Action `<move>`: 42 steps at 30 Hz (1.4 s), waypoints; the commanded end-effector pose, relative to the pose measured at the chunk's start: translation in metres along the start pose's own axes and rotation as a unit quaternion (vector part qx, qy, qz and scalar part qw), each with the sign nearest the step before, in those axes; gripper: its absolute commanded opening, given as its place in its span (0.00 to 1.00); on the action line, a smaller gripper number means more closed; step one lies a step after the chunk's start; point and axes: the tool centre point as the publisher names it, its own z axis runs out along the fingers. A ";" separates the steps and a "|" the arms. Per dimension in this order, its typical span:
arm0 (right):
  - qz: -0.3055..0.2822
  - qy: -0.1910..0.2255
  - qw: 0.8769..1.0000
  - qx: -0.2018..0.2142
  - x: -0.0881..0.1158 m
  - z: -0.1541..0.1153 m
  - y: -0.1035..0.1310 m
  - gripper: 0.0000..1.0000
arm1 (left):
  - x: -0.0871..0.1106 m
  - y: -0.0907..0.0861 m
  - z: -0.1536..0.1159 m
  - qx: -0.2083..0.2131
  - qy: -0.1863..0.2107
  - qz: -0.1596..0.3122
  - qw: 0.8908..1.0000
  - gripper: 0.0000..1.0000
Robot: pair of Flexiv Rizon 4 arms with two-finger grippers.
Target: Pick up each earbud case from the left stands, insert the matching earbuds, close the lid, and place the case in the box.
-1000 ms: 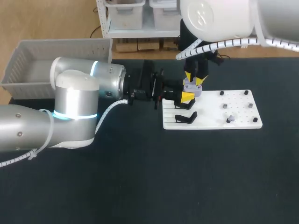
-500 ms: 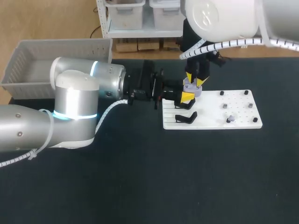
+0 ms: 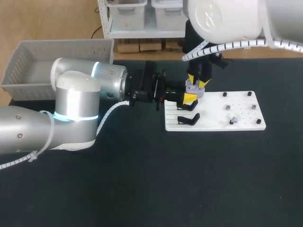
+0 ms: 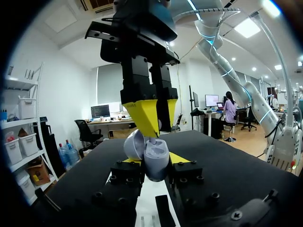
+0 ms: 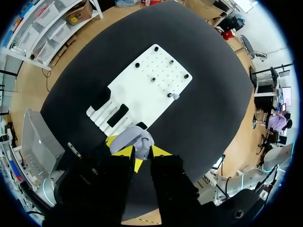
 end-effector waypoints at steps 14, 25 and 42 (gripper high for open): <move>-0.001 -0.008 1.000 -0.004 -0.002 0.006 0.000 0.24 | 0.000 -0.001 0.001 -0.002 -0.001 0.001 1.000 0.00; -0.044 -0.004 0.997 -0.070 0.014 -0.006 -0.009 0.48 | 0.000 -0.001 0.001 -0.002 -0.001 0.001 1.000 0.00; -0.168 -0.108 0.972 -0.128 0.035 -0.006 -0.061 0.41 | 0.000 -0.001 0.001 -0.002 -0.001 0.001 1.000 0.00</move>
